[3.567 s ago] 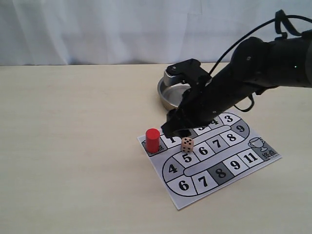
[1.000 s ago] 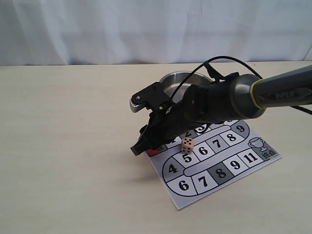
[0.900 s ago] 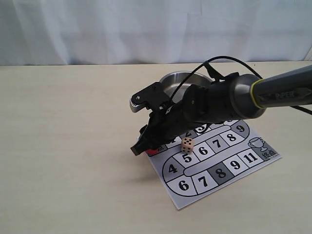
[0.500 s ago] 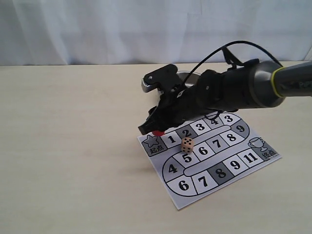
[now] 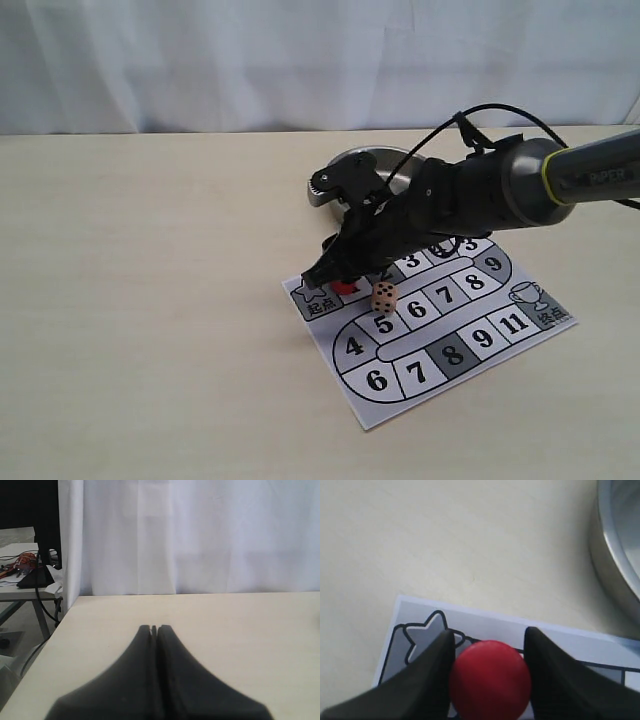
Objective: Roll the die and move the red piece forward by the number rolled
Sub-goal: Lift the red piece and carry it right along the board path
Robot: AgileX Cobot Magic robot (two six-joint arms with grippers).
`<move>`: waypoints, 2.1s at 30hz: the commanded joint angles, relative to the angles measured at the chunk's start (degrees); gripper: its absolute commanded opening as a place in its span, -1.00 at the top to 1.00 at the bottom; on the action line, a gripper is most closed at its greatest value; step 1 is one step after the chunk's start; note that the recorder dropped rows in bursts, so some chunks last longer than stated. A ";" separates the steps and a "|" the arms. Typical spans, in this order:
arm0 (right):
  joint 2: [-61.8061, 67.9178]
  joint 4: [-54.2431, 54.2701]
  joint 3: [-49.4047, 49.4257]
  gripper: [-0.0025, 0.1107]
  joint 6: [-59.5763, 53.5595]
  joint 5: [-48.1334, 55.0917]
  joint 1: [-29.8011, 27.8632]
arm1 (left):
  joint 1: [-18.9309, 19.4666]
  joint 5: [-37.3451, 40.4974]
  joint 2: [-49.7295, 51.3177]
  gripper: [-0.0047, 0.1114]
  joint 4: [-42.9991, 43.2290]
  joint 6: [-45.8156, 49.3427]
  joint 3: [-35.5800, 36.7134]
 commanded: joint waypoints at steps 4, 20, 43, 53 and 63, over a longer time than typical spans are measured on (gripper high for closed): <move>-1.78 -1.24 0.30 0.88 -0.42 -0.56 -0.65 | -0.01 -0.60 -0.06 0.92 -0.08 -0.12 -0.30; -4.41 -0.89 0.30 0.88 0.33 2.43 -6.80 | -0.01 -0.60 -0.06 0.92 -0.08 -0.12 -0.30; -3.16 -1.10 0.30 0.88 0.44 1.86 -7.23 | -0.01 -0.60 -0.06 0.92 -0.08 -0.12 -0.30; -5.77 -0.88 0.30 0.88 3.88 2.83 -12.91 | -0.01 -0.60 -0.06 0.92 -0.08 -0.12 -0.30; -0.36 -0.88 0.38 0.88 3.76 2.85 -13.33 | -0.01 -0.60 -0.06 0.92 -0.08 -0.12 -0.30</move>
